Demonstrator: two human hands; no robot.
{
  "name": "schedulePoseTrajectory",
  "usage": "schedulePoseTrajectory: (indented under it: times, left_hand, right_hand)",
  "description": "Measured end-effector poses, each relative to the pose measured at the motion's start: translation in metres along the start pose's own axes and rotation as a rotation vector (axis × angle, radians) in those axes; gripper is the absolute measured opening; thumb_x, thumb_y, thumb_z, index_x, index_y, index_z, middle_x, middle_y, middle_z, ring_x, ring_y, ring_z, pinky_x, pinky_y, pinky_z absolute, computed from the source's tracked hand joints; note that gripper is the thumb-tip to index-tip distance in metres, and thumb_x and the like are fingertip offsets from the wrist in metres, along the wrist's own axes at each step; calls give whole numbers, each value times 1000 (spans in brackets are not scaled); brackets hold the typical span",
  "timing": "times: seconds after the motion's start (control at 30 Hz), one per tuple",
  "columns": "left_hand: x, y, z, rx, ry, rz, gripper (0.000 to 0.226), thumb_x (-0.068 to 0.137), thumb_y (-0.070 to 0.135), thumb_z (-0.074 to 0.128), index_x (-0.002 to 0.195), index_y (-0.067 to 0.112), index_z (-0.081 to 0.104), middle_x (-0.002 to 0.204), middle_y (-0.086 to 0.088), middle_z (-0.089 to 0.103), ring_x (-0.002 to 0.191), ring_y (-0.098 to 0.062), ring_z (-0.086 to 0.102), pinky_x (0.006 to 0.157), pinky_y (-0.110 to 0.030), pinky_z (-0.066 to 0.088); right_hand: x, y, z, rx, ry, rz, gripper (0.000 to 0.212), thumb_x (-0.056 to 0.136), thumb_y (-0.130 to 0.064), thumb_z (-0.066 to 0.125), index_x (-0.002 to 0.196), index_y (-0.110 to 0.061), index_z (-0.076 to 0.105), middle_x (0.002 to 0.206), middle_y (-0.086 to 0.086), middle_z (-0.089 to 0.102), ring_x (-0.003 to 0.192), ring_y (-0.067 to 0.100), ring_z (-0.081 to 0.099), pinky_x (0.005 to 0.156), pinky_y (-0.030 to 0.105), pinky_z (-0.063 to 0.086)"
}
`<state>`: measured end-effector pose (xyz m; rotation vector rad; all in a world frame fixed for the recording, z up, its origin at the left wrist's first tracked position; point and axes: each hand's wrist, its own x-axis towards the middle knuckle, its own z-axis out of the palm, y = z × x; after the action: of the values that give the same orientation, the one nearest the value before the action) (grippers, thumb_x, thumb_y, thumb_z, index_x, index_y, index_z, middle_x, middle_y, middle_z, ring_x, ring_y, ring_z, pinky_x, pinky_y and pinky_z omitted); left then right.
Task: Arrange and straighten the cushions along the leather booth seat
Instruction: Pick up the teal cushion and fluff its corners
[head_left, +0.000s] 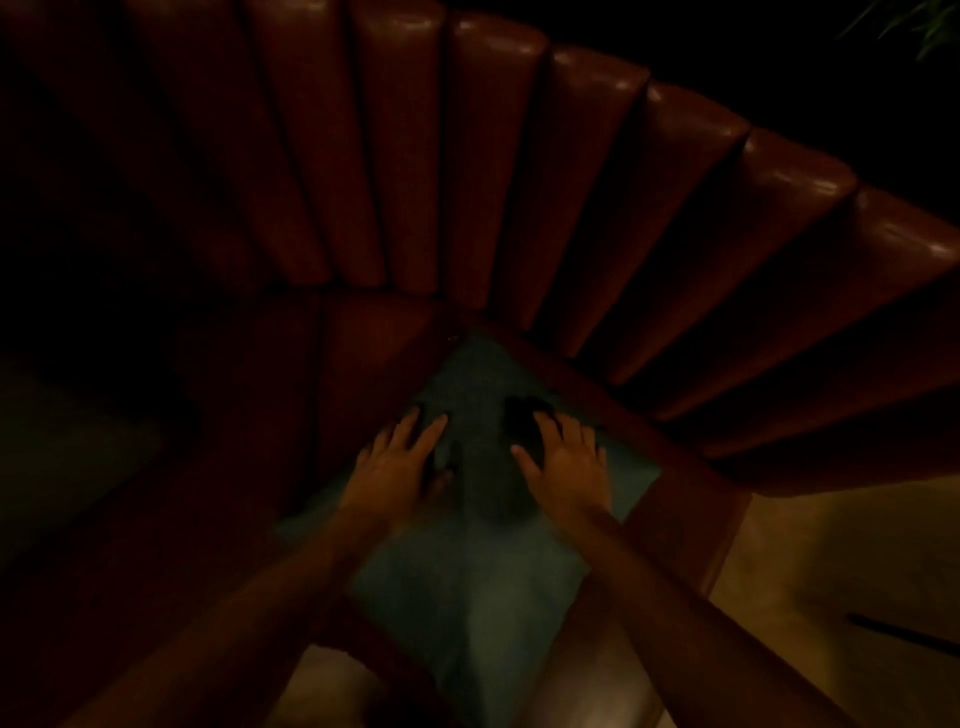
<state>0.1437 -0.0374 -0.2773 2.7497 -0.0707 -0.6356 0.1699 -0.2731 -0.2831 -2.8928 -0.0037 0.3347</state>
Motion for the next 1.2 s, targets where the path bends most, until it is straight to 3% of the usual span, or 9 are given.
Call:
schedulePoseTrajectory:
  times: [0.13,0.37,0.57,0.7,0.83,0.93,1.07,1.13,1.2]
  left_hand:
    - [30,4,6,-51,23,-17,82,94,70,41,157,47,-5,170,0,-8,155,-35,5,121,-60,20]
    - [60,-5,2,-189,-79,-113,95,79,85,47,155,51,0,169,9,-9,154,-37,7,120,-64,17]
    - [64,-30,1,-484,-192,-322,108,72,89,53,153,55,-9,167,-5,18,149,-37,29,122,-49,27]
    - [61,-39,4,-516,-144,-447,102,75,84,55,158,31,25,162,-7,33,147,-33,34,118,-43,28]
    - [52,-45,6,-481,-74,-444,107,60,97,52,141,26,54,143,-8,58,131,-33,55,108,-43,46]
    - [36,-42,-2,-499,15,-410,96,68,89,58,136,22,58,136,-9,63,124,-32,59,102,-40,50]
    - [6,-45,-17,-570,116,-361,96,63,93,56,136,29,53,130,-4,66,118,-29,63,100,-44,52]
    - [-10,-53,-28,-546,156,-359,91,66,91,57,132,30,54,122,-4,69,114,-31,65,97,-45,53]
    - [-28,-61,-46,-505,223,-343,76,72,84,60,122,27,57,110,-6,72,108,-34,66,91,-42,53]
  right_hand:
    - [32,3,6,40,-15,71,68,101,-60,46,155,-20,41,152,15,44,138,38,40,109,50,34]
    - [69,14,10,91,-87,122,86,94,-77,40,156,-17,38,158,16,39,145,39,33,118,53,26]
    - [92,32,11,197,-230,200,105,77,-99,28,160,-35,27,165,10,32,151,39,28,123,57,21]
    - [98,32,12,194,-243,200,114,68,-105,27,156,-34,36,159,8,44,147,36,37,120,57,28]
    - [91,23,11,140,-109,195,103,74,-99,35,134,-19,60,132,13,66,130,37,54,114,53,33]
    - [79,16,4,138,75,147,93,79,-92,41,116,-12,70,119,16,72,119,38,63,106,50,45]
    - [63,0,-11,189,201,54,71,84,-79,53,101,-12,68,106,16,72,104,40,66,93,50,52]
    - [53,-15,-22,189,236,12,60,86,-77,51,79,-17,55,88,15,69,88,39,66,81,47,51]
    - [41,-35,-36,190,278,-34,58,87,-77,49,74,-21,43,79,14,65,80,38,64,76,47,48]
